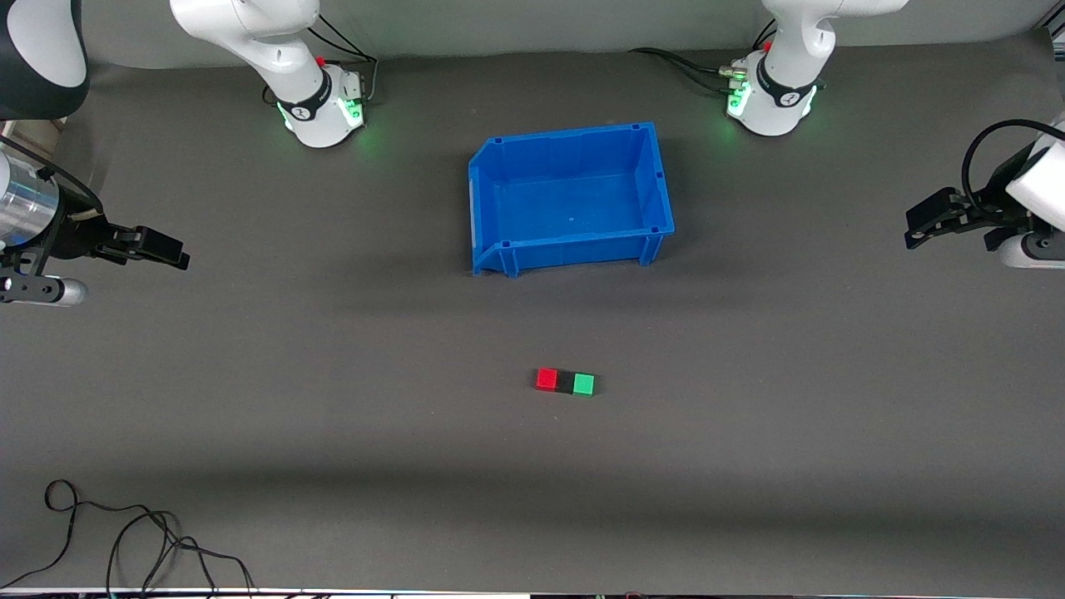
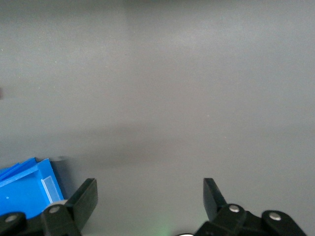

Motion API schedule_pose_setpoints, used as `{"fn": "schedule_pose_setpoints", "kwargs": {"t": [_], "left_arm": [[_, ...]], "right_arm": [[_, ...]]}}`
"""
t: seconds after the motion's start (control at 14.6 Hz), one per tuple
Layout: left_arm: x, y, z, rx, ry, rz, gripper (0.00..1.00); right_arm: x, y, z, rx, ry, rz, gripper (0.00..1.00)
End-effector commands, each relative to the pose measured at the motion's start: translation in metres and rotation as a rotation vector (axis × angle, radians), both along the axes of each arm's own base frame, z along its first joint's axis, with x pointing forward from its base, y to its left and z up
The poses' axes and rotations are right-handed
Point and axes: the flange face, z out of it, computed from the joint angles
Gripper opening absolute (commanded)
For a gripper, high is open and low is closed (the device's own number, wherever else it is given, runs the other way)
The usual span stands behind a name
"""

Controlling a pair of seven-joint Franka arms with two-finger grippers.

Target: Attach green and red cubes to black cube

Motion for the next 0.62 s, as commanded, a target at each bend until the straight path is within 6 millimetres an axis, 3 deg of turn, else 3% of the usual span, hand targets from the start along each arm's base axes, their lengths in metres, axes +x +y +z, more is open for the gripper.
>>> {"fn": "schedule_pose_setpoints", "kwargs": {"t": [0.0,0.55], "left_arm": [[-0.003,0.0031,0.0015,0.014,0.001,-0.014,1.0],[-0.003,0.0032,0.0023,0.016,-0.001,-0.014,1.0]], "right_arm": [[-0.002,-0.0009,0.0024,-0.019,-0.009,0.025,0.95],[-0.0012,-0.0007,0.0017,-0.014,-0.015,0.063,0.95]]}}
